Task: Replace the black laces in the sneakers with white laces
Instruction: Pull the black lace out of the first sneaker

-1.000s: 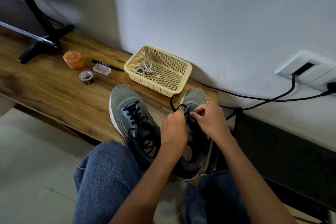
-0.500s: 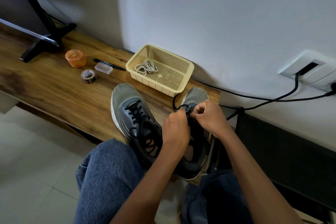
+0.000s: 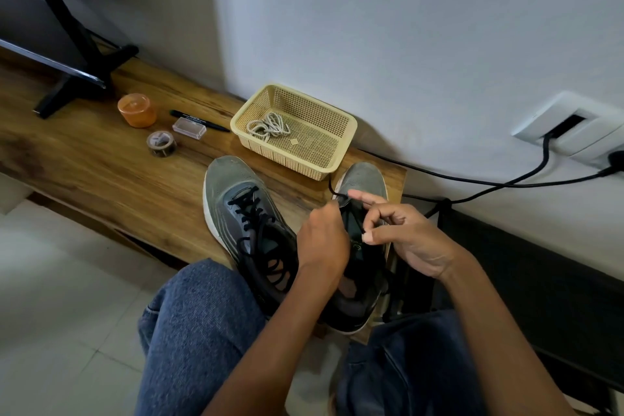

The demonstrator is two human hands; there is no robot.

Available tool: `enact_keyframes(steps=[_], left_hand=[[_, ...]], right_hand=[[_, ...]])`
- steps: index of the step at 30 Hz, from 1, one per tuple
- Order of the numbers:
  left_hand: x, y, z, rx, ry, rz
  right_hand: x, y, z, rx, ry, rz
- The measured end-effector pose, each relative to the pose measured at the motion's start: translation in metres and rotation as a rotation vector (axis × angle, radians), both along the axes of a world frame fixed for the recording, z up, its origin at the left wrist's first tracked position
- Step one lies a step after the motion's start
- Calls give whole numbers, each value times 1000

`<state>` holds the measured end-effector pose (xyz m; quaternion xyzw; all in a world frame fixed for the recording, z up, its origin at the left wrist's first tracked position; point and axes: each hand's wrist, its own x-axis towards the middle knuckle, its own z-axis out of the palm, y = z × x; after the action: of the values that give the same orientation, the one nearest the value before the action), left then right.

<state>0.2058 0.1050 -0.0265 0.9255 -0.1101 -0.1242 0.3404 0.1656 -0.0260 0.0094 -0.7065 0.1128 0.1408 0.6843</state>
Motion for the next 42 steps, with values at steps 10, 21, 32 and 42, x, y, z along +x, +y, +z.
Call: enact_keyframes(steps=[10, 21, 32, 42], left_hand=[[0, 0, -1, 35, -8, -14], [1, -1, 1, 39, 15, -21], [0, -1, -1, 26, 12, -19], [0, 0, 2, 49, 16, -12]], right_hand=[[10, 13, 3, -508, 104, -178], [37, 38, -9, -1333, 119, -8], [39, 39, -27, -1150, 46, -234], [24, 22, -1, -731, 136, 36]])
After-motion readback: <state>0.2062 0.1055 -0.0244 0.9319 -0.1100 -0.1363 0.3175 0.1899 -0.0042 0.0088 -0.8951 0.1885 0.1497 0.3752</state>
